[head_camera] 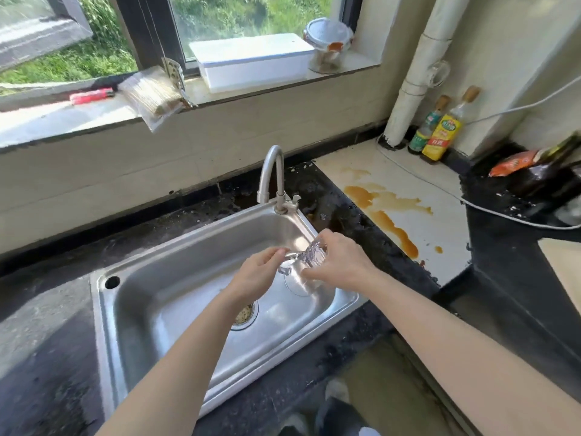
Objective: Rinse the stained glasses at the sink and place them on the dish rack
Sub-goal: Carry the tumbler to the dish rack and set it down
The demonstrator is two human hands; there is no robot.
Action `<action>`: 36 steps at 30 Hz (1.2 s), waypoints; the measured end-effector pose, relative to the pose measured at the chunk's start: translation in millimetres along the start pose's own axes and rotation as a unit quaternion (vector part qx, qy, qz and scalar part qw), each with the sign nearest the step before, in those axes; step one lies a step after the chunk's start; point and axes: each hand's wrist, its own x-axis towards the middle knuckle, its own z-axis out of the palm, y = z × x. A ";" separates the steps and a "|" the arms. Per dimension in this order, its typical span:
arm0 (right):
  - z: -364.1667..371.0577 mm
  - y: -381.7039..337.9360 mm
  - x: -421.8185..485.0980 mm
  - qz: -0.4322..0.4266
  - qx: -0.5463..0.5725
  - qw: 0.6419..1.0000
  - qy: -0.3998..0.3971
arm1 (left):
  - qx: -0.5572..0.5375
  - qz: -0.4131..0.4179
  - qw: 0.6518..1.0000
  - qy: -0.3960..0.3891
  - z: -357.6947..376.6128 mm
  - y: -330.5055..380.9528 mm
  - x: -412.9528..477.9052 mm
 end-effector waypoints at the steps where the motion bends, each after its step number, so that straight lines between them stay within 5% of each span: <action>1: -6.2 4.4 -5.6 0.007 0.034 0.999 -0.008 | 0.012 0.014 1.000 -0.018 2.8 5.6 0.3; 10: -86.8 85.5 -79.8 0.040 0.083 0.996 -0.005 | 0.117 0.133 0.958 -0.226 67.4 82.8 3.8; 19: -157.7 215.5 -229.7 0.166 0.140 0.972 0.087 | 0.147 0.243 0.836 -0.470 237.1 169.6 -4.1; 23: -178.5 285.2 -313.8 0.221 0.205 0.946 0.123 | 0.142 0.296 0.807 -0.490 344.8 198.7 -35.2; 27: -175.4 364.6 -401.9 0.288 0.348 0.870 0.195 | 0.110 0.284 0.800 -0.517 454.0 229.8 -83.3; 33: -150.6 439.0 -505.5 0.459 0.435 0.618 0.466 | 0.111 0.307 0.831 -0.451 598.2 247.7 -154.3; 36: -147.5 458.0 -530.6 0.499 0.439 0.597 0.449 | 0.171 0.357 0.825 -0.404 657.2 250.5 -190.6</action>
